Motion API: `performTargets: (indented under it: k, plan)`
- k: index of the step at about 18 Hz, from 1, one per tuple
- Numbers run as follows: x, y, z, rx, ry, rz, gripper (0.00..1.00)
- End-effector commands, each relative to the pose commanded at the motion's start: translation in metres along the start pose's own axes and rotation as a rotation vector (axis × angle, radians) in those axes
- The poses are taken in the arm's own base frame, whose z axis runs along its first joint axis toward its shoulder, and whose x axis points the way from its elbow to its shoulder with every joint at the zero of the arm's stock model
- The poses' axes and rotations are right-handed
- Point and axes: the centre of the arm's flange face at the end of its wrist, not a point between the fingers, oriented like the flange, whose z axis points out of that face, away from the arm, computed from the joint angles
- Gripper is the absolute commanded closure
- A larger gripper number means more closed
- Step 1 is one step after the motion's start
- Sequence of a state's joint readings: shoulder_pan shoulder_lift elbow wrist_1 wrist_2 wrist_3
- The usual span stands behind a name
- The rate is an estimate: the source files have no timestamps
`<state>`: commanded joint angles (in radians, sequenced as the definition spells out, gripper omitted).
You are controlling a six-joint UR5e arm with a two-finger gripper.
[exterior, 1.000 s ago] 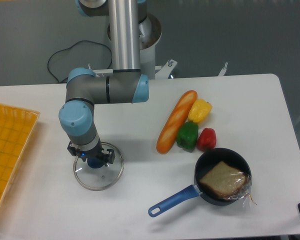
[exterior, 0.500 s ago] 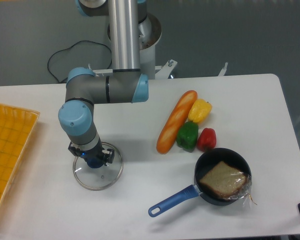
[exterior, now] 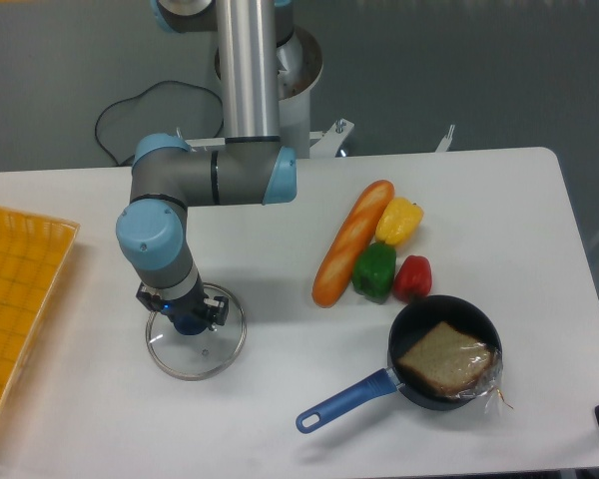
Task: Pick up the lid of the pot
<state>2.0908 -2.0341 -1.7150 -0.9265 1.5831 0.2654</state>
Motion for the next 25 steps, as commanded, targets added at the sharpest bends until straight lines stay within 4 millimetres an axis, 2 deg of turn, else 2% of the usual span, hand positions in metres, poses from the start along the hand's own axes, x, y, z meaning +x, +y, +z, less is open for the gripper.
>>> performTargets:
  k: [4, 10, 14, 16, 20, 21, 25]
  plan:
    - [0.000, 0.003, -0.009, -0.006, 0.000, 0.008, 0.48]
    - [-0.007, 0.008, -0.041, -0.018, 0.005, 0.006, 0.48]
    - [-0.019, 0.006, -0.063, -0.030, 0.008, 0.014, 0.48]
    - [-0.030, 0.008, -0.075, -0.024, 0.007, -0.003, 0.48]
    - [-0.051, 0.022, -0.098, -0.035, 0.021, 0.075, 0.48]
    - [-0.061, 0.025, -0.099, -0.041, 0.023, 0.069, 0.48]
    - [-0.098, 0.038, -0.125, -0.035, 0.054, 0.136, 0.49]
